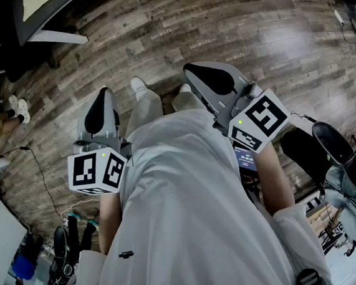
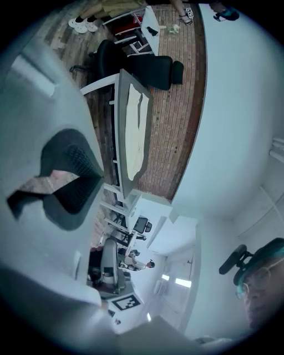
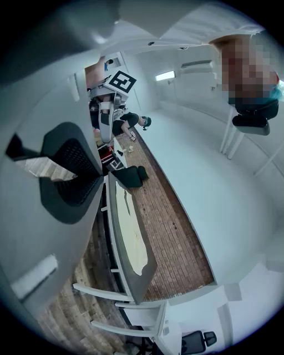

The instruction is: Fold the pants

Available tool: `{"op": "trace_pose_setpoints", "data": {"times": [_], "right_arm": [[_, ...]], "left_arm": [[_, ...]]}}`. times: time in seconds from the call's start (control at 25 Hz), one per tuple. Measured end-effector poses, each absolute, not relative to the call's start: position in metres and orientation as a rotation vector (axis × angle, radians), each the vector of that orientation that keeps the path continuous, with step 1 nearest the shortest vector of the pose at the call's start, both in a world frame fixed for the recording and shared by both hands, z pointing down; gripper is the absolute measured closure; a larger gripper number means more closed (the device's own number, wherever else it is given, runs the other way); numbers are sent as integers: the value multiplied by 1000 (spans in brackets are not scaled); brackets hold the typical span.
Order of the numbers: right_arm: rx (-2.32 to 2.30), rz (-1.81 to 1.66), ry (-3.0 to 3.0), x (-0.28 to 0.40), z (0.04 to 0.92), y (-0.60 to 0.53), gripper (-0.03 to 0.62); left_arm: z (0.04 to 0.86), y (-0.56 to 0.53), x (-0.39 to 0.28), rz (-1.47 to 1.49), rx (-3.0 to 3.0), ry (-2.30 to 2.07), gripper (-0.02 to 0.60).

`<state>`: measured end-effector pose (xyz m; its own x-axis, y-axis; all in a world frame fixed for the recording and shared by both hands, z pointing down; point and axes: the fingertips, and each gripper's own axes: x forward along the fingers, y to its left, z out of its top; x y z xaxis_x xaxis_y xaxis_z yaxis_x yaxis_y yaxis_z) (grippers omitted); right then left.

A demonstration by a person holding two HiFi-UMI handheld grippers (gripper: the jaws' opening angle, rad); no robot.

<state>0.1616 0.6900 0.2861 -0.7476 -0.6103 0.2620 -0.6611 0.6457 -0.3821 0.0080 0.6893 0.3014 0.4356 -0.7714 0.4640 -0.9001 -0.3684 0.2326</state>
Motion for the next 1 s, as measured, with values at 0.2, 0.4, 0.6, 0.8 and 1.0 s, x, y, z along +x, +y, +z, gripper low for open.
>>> {"op": "trace_pose_setpoints", "data": {"times": [0.2,0.4,0.6,0.8,1.0], "right_arm": [[1117,702,-2716,142,287,681,591],[1290,671,-2648,122,290,657,589],[1466,737,-2544,91,295,635,589],[1526,723,-2498,56,300,605,589],[1608,728,-2439,36,305,584,589]], "left_arm": [[301,677,-2,407,2253,-1379,581],[313,661,-21,445,2274,-1350,581],[321,635,-63,475,2281,-1328,581],[332,605,-105,467,2304,-1280,581],[343,591,-133,491,2308,-1215,581]]}}
